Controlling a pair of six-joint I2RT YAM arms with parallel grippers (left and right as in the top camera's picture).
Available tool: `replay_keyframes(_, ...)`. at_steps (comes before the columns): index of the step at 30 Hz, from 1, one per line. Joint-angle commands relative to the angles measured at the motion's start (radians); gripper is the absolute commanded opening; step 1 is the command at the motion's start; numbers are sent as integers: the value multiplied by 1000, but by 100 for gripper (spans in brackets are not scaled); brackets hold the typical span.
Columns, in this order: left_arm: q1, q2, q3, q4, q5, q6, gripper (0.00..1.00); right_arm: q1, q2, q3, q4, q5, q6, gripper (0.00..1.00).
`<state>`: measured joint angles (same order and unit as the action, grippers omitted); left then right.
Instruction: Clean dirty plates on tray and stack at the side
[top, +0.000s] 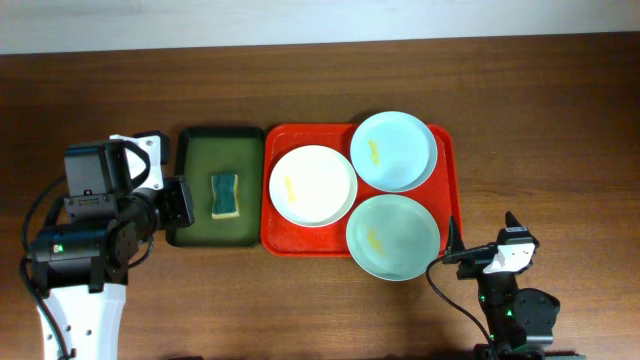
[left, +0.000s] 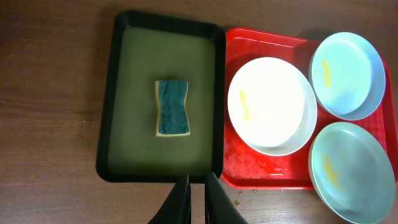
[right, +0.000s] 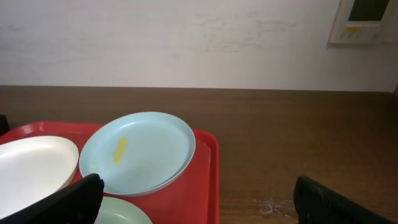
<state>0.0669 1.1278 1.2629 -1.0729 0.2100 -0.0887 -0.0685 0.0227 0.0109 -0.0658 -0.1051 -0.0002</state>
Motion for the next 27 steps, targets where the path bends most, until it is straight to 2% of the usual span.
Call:
replay_keyframes(1,3,5,15,6,11,11,7,5,3,-5,-6,5,8,98)
replay_keyframes(9,3,21,15,47,4,11,5,5,3,-5,-6,5,8,98)
replay_keyframes(11,3,55,15,47,5,11,0,5,3,-5,-6,5,8,98)
replay_keyframes(21,2,274,13,-5,14,3,0,5,3,-5,-6,5,8,99)
replay_keyframes(23,-27,325,13,-2,15,0,24,5,3,-5,-2,-21,9,98)
replay_keyframes(24,-47,348,13,-3,15,0,29,5,3,-5,3,-90,9,98)
replay_keyframes(25,-93,375,13,2,-5,0,31,5,3,-5,31,-238,9,98)
replay_keyframes(26,-118,381,13,15,-24,0,45,5,3,-5,60,-311,37,98)
replay_keyframes(27,-126,381,13,21,-39,-1,47,5,3,-1,50,-323,161,99)
